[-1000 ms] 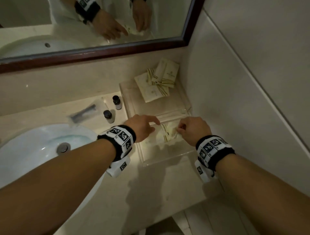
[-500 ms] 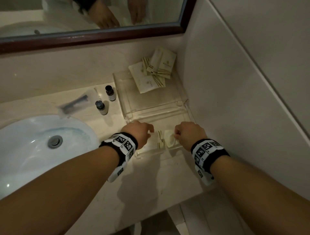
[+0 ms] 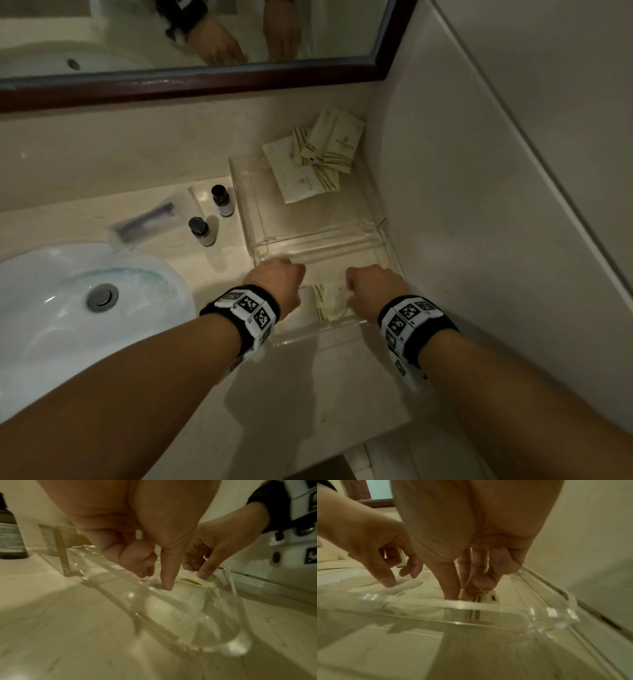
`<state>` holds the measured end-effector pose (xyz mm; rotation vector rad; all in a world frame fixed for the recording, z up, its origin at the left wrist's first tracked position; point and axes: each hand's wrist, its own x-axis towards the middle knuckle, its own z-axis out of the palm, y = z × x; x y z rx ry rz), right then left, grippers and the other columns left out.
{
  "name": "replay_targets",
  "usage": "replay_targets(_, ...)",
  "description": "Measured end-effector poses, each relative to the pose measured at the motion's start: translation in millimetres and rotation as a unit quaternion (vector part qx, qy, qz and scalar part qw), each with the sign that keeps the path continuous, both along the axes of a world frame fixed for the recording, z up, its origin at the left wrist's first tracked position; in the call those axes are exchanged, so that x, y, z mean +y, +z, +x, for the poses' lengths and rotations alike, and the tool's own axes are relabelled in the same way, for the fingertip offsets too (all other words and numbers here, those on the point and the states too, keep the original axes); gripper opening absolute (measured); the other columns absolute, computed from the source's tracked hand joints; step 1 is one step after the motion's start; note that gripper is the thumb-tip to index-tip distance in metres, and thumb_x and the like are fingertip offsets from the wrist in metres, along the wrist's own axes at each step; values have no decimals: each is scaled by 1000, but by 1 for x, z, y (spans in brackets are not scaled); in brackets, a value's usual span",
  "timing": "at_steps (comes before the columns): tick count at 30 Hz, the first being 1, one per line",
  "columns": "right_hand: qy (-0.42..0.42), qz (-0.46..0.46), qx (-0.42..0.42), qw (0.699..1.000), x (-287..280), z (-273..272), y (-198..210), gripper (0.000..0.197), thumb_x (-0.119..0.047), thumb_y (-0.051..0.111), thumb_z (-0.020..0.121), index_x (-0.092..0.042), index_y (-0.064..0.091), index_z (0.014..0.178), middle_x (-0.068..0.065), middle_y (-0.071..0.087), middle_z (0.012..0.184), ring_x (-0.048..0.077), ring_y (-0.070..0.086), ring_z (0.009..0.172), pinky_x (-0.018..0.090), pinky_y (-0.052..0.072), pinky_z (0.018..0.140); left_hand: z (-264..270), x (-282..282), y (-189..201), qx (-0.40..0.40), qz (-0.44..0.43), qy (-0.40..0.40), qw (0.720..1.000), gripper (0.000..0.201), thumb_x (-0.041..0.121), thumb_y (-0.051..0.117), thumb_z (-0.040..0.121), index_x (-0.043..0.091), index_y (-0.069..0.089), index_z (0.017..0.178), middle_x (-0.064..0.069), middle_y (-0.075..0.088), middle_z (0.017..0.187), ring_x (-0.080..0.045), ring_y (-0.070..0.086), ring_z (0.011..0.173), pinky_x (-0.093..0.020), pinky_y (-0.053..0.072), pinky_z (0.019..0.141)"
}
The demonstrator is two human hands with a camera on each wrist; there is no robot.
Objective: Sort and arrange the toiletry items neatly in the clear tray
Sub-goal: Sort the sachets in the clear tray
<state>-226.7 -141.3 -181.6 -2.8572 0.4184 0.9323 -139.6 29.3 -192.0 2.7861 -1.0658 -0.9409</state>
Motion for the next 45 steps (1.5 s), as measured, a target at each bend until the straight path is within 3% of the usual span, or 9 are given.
replay_targets(7, -5, 31, -19, 999, -6, 40, 24, 38, -46, 64, 84, -20, 61, 112, 8, 63, 114, 29, 62, 103, 38, 53, 85, 33, -11, 26, -11, -38, 54, 998, 26, 44, 64, 90, 24, 63, 107, -8, 65, 110, -29, 63, 97, -32, 50, 77)
replay_targets(16, -113, 44, -184, 975, -20, 120, 65, 27, -29, 58, 87, -11, 66, 105, 12, 68, 102, 30, 64, 89, 30, 52, 71, 104, -32, 60, -56, -92, 155, 982, 25, 43, 60, 92, 29, 70, 110, -5, 72, 108, -29, 67, 101, -33, 53, 83)
replay_targets(19, -132, 55, -203, 969, -28, 136, 70, 27, -29, 58, 88, -10, 66, 106, 11, 68, 103, 30, 64, 93, 34, 54, 78, 120, -42, 59, -52, -99, 190, 975, 25, 45, 61, 91, 33, 70, 112, -6, 71, 112, -30, 66, 103, -44, 55, 91)
replay_targets(26, -173, 72, -216, 958, -45, 153, 58, 31, -37, 58, 92, -12, 65, 108, 8, 67, 111, 28, 62, 105, 39, 53, 90, 139, -60, 49, -58, -75, 178, 979, 33, 44, 64, 93, 26, 70, 119, -7, 67, 121, -31, 66, 105, -41, 56, 90)
replay_targets(30, -210, 55, -240, 946, -56, 166, 41, 32, -37, 57, 90, -9, 66, 102, 8, 71, 100, 27, 67, 90, 33, 56, 74, 144, -69, 42, -88, -50, 156, 983, 33, 43, 65, 92, 22, 70, 116, -8, 69, 117, -31, 67, 103, -43, 57, 88)
replay_targets(33, -236, 41, -234, 942, -62, 180, 31, 33, -36, 55, 88, -6, 65, 91, 10, 70, 92, 27, 67, 81, 24, 43, 55, 145, -72, 39, -109, -34, 141, 983, 26, 39, 61, 94, 21, 72, 111, -9, 71, 109, -32, 68, 95, -41, 58, 81)
replay_targets(38, -278, 78, -244, 926, -69, 197, 23, 38, -41, 59, 93, -4, 67, 96, 10, 70, 98, 27, 67, 90, 27, 47, 64, 150, -73, 38, -94, -35, 148, 984, 22, 23, 58, 94, 24, 72, 111, -7, 70, 108, -31, 67, 94, -37, 55, 76)
replay_targets(42, -311, 106, -248, 911, -67, 209, 15, 40, -42, 61, 92, -4, 70, 101, 11, 71, 101, 27, 67, 91, 33, 55, 73, 153, -59, 32, -37, -100, 222, 969, 11, 36, 64, 91, 38, 73, 84, 1, 70, 105, -25, 67, 94, -37, 57, 81)
replay_targets(45, -301, 80, -221, 924, -60, 215, 8, 41, -45, 57, 94, -7, 69, 104, 11, 70, 104, 28, 67, 95, 32, 50, 71, 155, -47, 28, -20, -135, 270, 953, 23, 41, 71, 86, 42, 63, 64, 9, 71, 98, -19, 67, 92, -35, 56, 82)
